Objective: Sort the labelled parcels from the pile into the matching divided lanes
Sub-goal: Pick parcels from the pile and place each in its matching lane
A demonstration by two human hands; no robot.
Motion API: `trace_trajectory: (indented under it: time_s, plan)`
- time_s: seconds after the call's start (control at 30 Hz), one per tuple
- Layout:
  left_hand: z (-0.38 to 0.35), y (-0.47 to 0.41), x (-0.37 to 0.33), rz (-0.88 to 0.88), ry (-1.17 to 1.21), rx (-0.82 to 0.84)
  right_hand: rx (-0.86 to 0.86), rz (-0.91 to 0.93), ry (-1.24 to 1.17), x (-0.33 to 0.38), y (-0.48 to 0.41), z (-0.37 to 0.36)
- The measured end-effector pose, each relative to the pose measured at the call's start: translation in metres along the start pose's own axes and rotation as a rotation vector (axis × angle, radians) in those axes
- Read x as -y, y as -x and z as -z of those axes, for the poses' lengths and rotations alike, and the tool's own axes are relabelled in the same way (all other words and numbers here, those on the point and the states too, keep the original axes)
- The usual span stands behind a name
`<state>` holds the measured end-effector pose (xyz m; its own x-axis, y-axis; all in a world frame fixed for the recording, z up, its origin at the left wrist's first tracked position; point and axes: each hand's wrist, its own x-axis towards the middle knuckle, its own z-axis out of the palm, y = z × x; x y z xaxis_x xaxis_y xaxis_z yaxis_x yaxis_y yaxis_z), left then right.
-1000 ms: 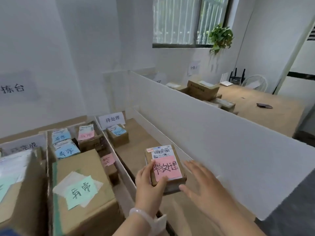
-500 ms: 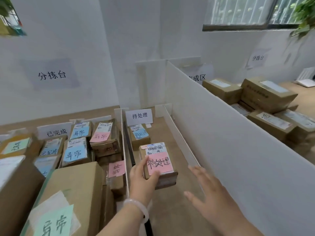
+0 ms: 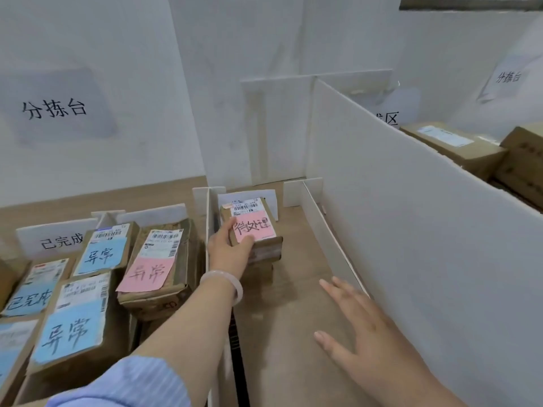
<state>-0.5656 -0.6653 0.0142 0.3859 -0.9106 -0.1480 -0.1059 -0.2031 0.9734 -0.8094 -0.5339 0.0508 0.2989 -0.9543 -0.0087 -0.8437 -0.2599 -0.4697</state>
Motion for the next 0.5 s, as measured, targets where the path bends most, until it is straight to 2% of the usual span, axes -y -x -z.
trace_trajectory:
  time_s: [0.3, 0.5]
  plan:
    - [0.001, -0.036, 0.025, 0.039, -0.262, 0.108, 0.070, -0.018, 0.022, -0.003, -0.026, -0.016]
    - [0.009, 0.007, -0.006, -0.138, -0.539, 0.088, -0.022, 0.007, 0.045, 0.014, -0.008, 0.003]
